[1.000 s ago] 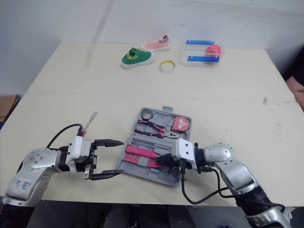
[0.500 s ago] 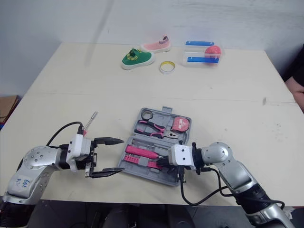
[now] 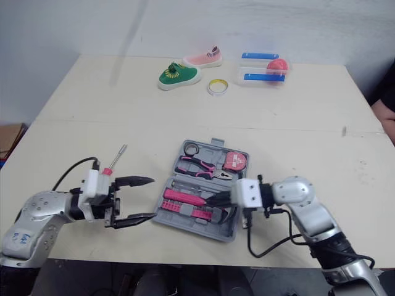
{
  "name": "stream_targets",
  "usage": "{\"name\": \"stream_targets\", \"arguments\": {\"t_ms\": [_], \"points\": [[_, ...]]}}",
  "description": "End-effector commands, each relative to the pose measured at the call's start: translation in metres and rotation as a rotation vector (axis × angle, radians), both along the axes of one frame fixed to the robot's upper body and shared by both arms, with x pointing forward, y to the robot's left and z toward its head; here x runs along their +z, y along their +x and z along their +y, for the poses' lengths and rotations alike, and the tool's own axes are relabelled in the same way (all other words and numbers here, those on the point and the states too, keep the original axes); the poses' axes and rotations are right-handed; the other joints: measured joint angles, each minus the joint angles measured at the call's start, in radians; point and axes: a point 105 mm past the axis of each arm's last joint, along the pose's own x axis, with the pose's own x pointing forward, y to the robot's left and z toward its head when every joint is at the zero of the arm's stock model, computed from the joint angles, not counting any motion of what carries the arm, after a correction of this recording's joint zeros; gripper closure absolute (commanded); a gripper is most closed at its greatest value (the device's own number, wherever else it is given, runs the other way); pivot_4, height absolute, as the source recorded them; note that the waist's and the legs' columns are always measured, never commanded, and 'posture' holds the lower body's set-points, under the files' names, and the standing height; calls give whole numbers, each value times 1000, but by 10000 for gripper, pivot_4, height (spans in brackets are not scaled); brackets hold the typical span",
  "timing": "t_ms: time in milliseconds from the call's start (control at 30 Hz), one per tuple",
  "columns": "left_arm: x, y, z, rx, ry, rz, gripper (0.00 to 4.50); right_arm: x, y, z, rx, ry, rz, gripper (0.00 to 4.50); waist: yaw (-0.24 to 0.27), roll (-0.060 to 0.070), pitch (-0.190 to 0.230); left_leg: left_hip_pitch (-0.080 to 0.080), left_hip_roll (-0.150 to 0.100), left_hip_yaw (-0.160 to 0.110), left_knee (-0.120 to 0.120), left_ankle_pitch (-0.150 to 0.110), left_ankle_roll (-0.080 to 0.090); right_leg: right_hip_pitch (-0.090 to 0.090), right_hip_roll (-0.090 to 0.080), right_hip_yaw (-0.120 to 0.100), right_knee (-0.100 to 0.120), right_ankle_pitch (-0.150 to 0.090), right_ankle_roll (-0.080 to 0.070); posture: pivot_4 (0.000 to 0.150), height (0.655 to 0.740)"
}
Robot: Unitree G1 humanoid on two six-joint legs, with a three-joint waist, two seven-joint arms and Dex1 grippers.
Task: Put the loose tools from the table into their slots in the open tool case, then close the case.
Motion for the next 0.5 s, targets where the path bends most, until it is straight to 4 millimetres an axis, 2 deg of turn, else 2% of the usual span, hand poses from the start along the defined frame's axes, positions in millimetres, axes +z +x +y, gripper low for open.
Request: {"name": "stream_targets", "arguments": {"t_ms": [33, 67, 100, 167, 267, 367, 433, 500], "points": [[14, 4, 24, 103, 10, -49, 0, 21, 1, -27, -68, 79, 23, 43551, 0, 0, 0, 0, 0, 0, 0, 0, 0, 0, 0, 0, 0, 0, 0, 1500, 7400], [18, 8, 44, 199, 10, -61, 0, 23, 2, -48, -140, 79, 56, 43551, 0, 0, 0, 0, 0, 0, 0, 0, 0, 0, 0, 0, 0, 0, 0, 1500, 7400], [21, 10, 59, 266, 8, -71, 0, 25, 1, -63, -189, 79, 77, 37410, 1, 0, 0, 0, 0, 0, 0, 0, 0, 0, -1, 0, 0, 0, 0, 1500, 7400], [24, 10, 104, 452, 11, -91, 0, 32, 9, -109, -378, 44, 6, 30245, 1, 0, 0, 0, -1, 0, -1, 0, 1, 0, -1, 0, -1, 0, 0, 1500, 7400], [18, 3, 140, 592, 26, -91, 0, 41, 14, -148, -561, 42, -84, 14792, -6, 0, 1, 0, -1, 1, -1, -1, 2, 0, -1, 0, -2, -1, -1, 1500, 7400], [12, -8, 175, 745, 27, -87, 0, 40, 9, -194, -734, 16, -144, 536, -7, 0, 1, 1, 0, 2, -1, -2, 1, 0, -1, 1, -2, -1, -1, 1500, 7400], [8, -20, 203, 877, 41, -87, 0, 38, 1, -240, -921, 13, -172, 536, -5, -1, 1, 1, 0, 1, -1, -2, 1, 0, -1, 0, -2, -1, -1, 1500, 7400], [3, -29, 224, 964, 109, -93, 0, 36, -6, -269, -1037, 13, -190, 536, -5, -1, 2, 1, -1, 2, -1, -3, 2, 0, -2, 1, -3, -1, -2, 1500, 7400]]}}
